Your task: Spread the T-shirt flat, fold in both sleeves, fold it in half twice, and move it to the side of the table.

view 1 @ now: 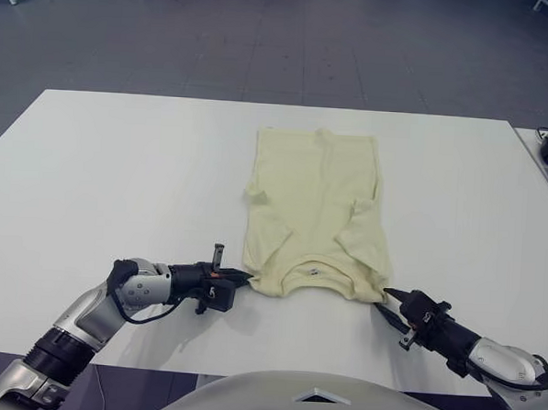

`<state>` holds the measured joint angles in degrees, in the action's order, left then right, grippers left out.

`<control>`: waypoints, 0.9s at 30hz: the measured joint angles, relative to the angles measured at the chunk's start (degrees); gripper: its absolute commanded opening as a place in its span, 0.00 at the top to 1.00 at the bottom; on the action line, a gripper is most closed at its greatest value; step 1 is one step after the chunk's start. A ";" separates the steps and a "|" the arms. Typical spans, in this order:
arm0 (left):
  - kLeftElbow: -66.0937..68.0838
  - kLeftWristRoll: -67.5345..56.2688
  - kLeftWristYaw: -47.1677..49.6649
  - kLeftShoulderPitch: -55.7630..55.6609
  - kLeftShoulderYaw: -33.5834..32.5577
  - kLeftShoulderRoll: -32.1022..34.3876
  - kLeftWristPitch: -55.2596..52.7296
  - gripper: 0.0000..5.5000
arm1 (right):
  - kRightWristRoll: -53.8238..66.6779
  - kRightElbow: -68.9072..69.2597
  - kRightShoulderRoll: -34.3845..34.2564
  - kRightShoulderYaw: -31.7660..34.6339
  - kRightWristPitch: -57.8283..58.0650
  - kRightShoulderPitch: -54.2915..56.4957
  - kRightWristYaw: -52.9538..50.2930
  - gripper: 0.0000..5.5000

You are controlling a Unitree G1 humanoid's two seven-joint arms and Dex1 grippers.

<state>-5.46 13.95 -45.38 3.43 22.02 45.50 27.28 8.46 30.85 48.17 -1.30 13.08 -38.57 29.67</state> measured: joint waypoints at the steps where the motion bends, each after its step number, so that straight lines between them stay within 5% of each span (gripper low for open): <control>1: -0.02 0.00 0.04 0.00 -0.02 0.00 -0.02 1.00 | -0.15 0.00 0.19 -0.06 0.05 0.06 0.04 0.85; 7: -1.83 -0.07 0.06 -0.20 -0.26 -0.02 -1.03 1.00 | -0.68 -0.01 0.40 -0.58 1.33 1.25 0.33 1.00; 12: -4.75 -2.43 -0.79 -0.29 -1.85 0.44 -1.83 1.00 | 0.50 0.45 0.88 1.67 4.31 2.03 2.82 1.00; 22: -13.20 -12.01 -8.98 3.68 -7.72 8.44 -5.72 1.00 | 9.09 2.39 16.99 4.43 12.54 10.29 28.33 1.00; 27: -22.13 -24.13 -15.21 8.30 -10.19 13.29 -17.01 1.00 | 18.89 3.84 21.10 8.44 19.26 16.44 37.40 1.00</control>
<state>-27.59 -10.18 -60.59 11.73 11.84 58.79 10.28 27.36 34.69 69.27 7.14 32.34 -22.13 67.07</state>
